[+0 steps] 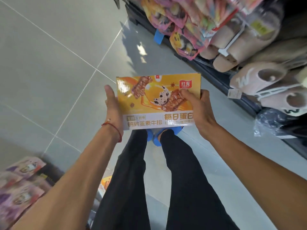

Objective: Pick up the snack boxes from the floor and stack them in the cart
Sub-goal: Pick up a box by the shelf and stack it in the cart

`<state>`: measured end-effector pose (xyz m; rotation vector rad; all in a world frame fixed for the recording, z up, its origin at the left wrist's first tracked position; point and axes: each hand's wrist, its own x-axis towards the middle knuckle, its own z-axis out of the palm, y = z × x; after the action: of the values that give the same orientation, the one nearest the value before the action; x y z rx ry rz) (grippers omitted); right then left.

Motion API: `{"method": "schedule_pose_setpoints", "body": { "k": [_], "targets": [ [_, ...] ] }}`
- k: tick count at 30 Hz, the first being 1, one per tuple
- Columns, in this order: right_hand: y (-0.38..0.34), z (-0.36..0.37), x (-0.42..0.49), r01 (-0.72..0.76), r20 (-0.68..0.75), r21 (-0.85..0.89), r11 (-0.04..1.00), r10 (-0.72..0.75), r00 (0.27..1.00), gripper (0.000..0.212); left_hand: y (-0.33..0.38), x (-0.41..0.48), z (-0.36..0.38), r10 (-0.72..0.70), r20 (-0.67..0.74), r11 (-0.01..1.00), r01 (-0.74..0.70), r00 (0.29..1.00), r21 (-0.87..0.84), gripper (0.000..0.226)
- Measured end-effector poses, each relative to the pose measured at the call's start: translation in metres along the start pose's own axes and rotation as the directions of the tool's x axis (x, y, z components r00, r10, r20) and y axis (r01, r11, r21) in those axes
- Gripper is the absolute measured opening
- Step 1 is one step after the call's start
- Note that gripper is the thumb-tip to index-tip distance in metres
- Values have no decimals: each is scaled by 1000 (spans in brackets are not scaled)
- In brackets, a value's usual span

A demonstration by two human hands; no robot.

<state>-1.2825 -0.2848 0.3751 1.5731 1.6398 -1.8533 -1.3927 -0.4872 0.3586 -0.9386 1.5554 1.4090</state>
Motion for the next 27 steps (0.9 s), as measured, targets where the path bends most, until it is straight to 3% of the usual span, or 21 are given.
{"method": "schedule_pose_setpoints", "body": {
  "k": [4, 5, 7, 9, 12, 21, 27],
  "targets": [
    [-32, 5, -50, 5, 1, 89, 996, -5, 1000, 36, 24, -44, -18, -19, 38, 995, 23, 999, -96, 118],
    [-39, 8, -62, 9, -3, 124, 992, -9, 1000, 36, 33, -55, -21, 5, 34, 996, -1, 999, -94, 111],
    [-50, 14, -84, 17, -26, 189, 982, -12, 1000, 39, 51, -84, -25, 70, 50, 995, -66, 996, -75, 72],
    [-60, 20, -107, 43, -44, 248, 968, -33, 999, 50, 62, -107, -33, 118, 133, 993, -115, 984, -28, 59],
    [-72, 29, -142, 63, -98, 325, 943, -32, 995, 61, 84, -142, -47, 169, 181, 980, -185, 969, 76, 55],
    [-91, 38, -225, 110, -259, 578, 808, 54, 964, 46, 139, -202, -57, 224, 394, 886, -355, 891, 298, 52],
    [-85, 20, -263, 161, -338, 681, 715, 111, 934, 67, 143, -238, -32, 180, 511, 832, -408, 840, 377, 53]
  ]
}}
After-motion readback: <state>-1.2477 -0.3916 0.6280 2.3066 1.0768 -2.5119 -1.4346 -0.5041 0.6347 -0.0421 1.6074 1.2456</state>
